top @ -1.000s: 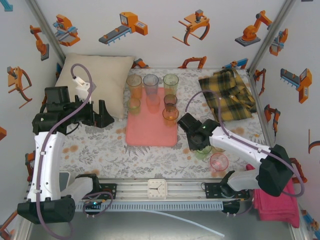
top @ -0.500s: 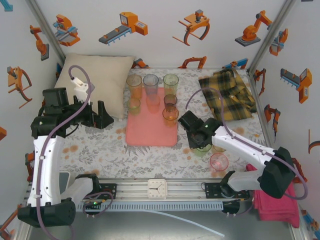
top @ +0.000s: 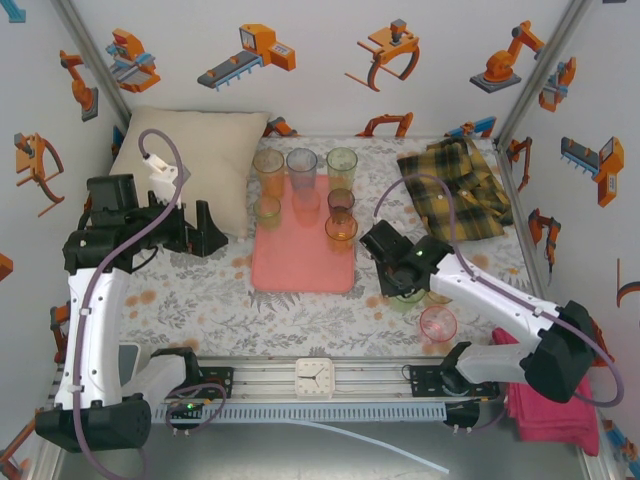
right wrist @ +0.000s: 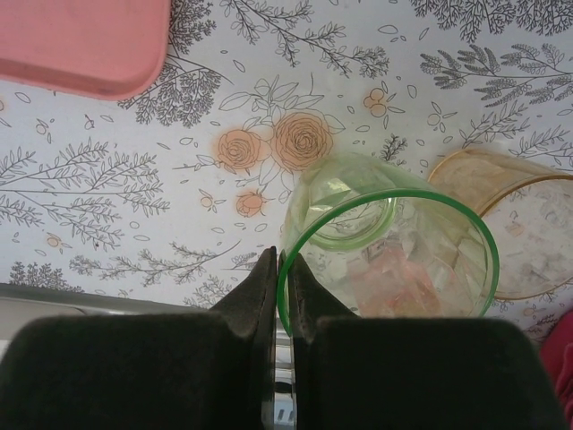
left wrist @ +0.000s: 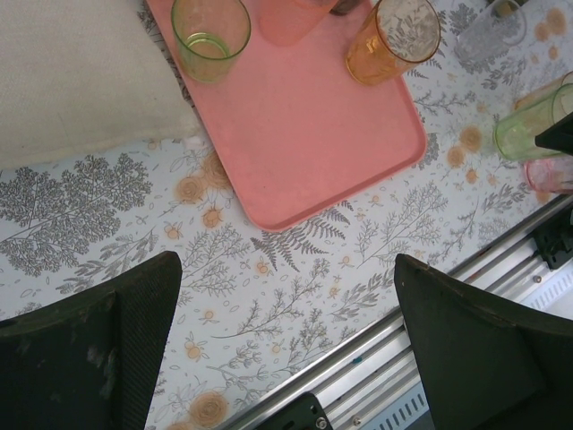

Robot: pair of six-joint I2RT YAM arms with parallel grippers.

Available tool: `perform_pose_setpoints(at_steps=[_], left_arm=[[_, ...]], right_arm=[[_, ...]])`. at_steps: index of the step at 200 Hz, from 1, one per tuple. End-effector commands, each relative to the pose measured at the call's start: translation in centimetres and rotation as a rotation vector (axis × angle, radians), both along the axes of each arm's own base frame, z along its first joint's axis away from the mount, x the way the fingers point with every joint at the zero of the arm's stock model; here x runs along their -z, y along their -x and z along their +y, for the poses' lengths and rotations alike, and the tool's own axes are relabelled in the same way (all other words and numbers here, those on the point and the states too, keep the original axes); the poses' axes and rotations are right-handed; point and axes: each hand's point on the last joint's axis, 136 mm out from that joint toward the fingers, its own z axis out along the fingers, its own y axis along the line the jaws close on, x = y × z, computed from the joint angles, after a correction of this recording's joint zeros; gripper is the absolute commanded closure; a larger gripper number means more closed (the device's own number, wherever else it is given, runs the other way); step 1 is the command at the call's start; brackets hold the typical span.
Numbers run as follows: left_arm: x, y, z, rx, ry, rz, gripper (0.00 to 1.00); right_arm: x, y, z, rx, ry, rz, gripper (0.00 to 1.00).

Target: Place the glasses into the tray

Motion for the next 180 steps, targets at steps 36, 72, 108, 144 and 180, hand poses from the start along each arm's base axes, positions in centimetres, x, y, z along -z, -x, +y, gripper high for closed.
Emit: perform_pose_setpoints(at_steps=[36, 72, 108, 144, 180], left_arm=[[-0.8, 0.1, 0.1, -0.003, 0.010, -0.026, 0.06], [-0.9, 0.0, 0.2, -0.008, 0.011, -0.029, 0.05], [-0.7, 0.0, 0.4, -0.016, 0.011, -0.026, 0.05], [-0.4, 0.0, 0.6, -0.024, 0.005, -0.025, 0.05], [-0.9, 0.1, 0.9, -0.036, 0.003, -0.045, 0.05]], right_arm=[[-2.7, -0.7, 0.6, -0.033, -0.012, -0.050, 0.97], [-4.7, -1.3, 1.6, -0.073, -0.005, -0.083, 0.97], [-7.0, -2.2, 4.0, -0.147, 0.005, -0.125, 0.97], [-8.8, -3.5, 8.5, -0.240, -0.011, -0.173, 0.97], [-9.9, -4.8, 13.8, -0.344, -0.015, -0.213, 0.97]])
